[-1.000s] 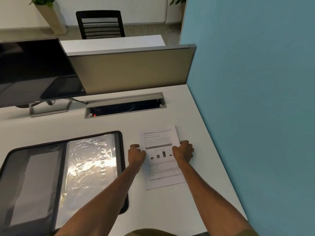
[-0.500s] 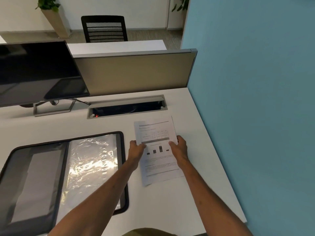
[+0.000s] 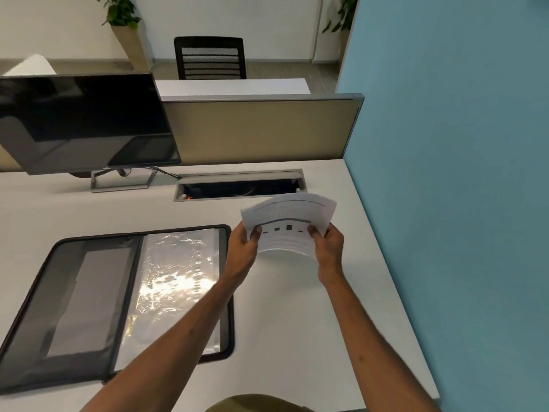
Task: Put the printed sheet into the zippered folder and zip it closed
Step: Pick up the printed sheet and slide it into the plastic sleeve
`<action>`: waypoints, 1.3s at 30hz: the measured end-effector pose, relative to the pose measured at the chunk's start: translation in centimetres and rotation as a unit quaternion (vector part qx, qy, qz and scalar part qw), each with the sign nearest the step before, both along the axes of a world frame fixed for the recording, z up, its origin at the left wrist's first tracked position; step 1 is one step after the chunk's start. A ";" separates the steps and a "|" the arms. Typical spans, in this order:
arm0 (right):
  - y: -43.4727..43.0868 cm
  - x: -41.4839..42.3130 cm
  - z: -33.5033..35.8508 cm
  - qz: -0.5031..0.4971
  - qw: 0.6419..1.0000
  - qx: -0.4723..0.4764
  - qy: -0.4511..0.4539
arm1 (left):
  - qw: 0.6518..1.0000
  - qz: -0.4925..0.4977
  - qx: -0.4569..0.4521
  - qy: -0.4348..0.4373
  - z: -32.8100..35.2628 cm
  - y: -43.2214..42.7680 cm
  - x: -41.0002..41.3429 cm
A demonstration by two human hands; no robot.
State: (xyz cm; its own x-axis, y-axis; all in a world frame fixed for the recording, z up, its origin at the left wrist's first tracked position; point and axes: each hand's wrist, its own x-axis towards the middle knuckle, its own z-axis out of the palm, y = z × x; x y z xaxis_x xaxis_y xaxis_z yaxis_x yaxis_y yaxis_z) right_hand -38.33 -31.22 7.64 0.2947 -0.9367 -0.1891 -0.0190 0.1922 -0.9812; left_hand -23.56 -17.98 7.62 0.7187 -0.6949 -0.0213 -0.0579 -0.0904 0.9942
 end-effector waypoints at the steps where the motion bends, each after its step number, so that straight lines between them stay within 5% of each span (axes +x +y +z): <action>1: 0.4 -0.2 -0.5 0.002 1.000 0.013 0.006 | 1.000 -0.005 0.020 -0.008 -0.4 0.3 -0.2; 13: 0.4 -0.5 -1.8 0.048 0.992 0.005 0.114 | 0.994 -0.028 0.102 -0.018 0.8 0.2 0.9; 24: 1.3 2.3 -0.2 0.226 0.958 0.159 0.078 | 0.989 0.005 0.144 0.044 1.3 5.1 5.5; 39: 8.0 14.5 0.8 0.348 0.920 0.109 0.145 | 0.976 0.061 0.169 0.123 0.3 16.9 15.0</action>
State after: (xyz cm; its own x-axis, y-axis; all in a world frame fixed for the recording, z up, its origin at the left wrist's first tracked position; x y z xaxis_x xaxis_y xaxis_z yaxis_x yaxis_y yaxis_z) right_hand -23.83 -23.19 8.45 0.7164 -0.4700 -0.5156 -0.4665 0.2267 -0.8550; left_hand -8.59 -1.11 7.97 0.7399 -0.5275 -0.4174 0.2108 -0.4074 0.8886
